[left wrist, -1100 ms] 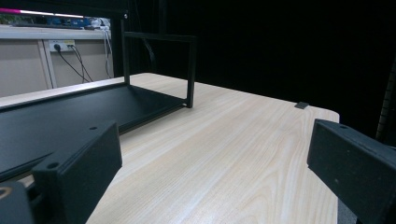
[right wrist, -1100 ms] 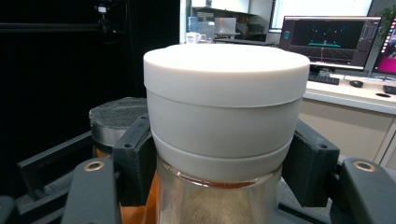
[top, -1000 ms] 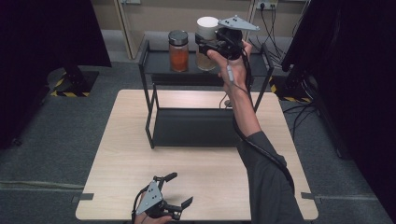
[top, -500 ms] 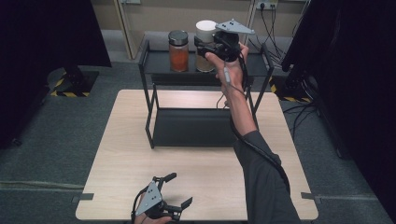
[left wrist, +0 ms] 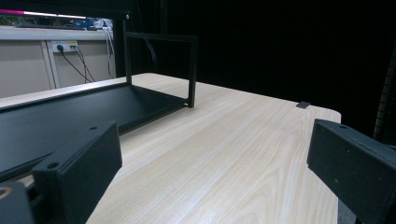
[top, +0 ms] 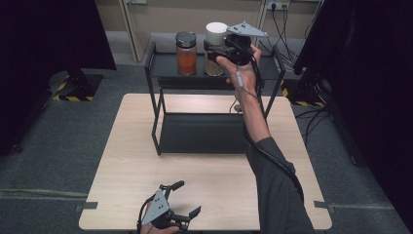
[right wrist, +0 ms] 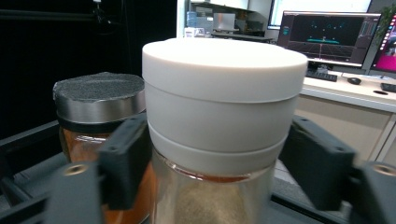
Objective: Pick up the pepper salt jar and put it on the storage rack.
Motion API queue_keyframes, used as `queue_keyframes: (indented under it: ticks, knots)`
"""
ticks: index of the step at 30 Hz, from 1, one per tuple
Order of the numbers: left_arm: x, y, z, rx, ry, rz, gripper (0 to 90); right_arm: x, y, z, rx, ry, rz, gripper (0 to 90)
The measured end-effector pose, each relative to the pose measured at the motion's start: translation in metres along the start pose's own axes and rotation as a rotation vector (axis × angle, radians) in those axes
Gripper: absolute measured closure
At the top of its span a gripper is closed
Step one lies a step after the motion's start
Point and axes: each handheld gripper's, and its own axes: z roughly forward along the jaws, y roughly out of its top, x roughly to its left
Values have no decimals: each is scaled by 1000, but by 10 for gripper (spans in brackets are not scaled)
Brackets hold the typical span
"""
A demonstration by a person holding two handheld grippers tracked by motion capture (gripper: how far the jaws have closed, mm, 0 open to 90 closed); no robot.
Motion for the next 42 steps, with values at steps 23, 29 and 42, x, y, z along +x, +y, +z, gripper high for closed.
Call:
queue_keyframes:
  ticks: [23, 29, 42]
  knots:
    - [-1, 0, 1, 4, 2, 2, 26, -17, -15, -45, -20, 79, 64, 4]
    - [0, 0, 1, 7, 4, 5, 26, -21, -24, -55, -30, 96, 81, 4]
    - [-1, 0, 1, 7, 7, 5, 26, -23, -45, -80, -54, 163, 42, 3]
